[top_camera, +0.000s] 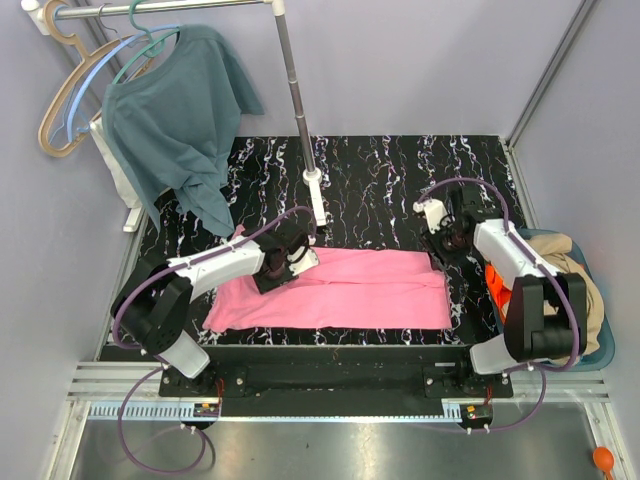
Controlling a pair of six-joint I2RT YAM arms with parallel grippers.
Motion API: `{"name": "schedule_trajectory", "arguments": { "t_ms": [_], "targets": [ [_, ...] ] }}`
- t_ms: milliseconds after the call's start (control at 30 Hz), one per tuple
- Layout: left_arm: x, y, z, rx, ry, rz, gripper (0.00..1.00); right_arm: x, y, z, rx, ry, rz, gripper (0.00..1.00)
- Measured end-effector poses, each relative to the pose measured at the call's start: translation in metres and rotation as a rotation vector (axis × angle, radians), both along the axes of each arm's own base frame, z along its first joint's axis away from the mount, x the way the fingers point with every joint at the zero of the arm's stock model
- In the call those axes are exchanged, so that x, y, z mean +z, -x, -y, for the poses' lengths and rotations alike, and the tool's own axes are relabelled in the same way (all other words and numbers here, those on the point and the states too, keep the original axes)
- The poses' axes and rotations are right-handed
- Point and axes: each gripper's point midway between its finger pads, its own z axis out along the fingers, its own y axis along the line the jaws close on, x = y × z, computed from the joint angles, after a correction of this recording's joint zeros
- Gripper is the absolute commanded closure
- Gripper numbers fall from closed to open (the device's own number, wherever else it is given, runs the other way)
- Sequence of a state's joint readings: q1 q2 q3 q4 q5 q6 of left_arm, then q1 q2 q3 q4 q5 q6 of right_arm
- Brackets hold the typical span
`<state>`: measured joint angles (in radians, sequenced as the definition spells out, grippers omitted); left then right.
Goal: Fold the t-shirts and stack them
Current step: Fold the tshirt
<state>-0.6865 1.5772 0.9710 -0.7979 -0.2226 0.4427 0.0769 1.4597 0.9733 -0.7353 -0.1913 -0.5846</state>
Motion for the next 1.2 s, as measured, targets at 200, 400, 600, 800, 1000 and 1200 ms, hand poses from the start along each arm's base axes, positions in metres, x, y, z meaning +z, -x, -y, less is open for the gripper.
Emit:
{"name": "schedule_trajectory", "arguments": {
  "t_ms": [200, 400, 600, 800, 1000, 1200],
  "targets": [
    [0.0, -0.003, 0.002, 0.0, 0.007, 0.015, 0.6, -0.007, -0.019, 0.001, 0.003, 0.011, 0.016, 0.49],
    [-0.004, -0.003, 0.001, 0.001, 0.005, 0.018, 0.59, -0.02, -0.015, 0.002, 0.005, 0.018, -0.014, 0.49],
    [-0.005, -0.003, -0.004, 0.004, -0.017, 0.026, 0.6, -0.026, 0.004, 0.003, 0.007, 0.019, -0.041, 0.49],
    [-0.004, -0.004, -0.006, 0.006, -0.027, 0.034, 0.59, -0.015, 0.021, 0.002, 0.012, 0.013, -0.02, 0.49],
    [-0.007, -0.002, -0.008, 0.007, -0.032, 0.03, 0.59, -0.02, 0.038, 0.003, 0.014, 0.015, -0.038, 0.49],
    [-0.018, 0.009, -0.019, 0.007, -0.064, 0.003, 0.59, -0.037, 0.06, 0.004, 0.015, 0.018, -0.104, 0.49]
  ]
}}
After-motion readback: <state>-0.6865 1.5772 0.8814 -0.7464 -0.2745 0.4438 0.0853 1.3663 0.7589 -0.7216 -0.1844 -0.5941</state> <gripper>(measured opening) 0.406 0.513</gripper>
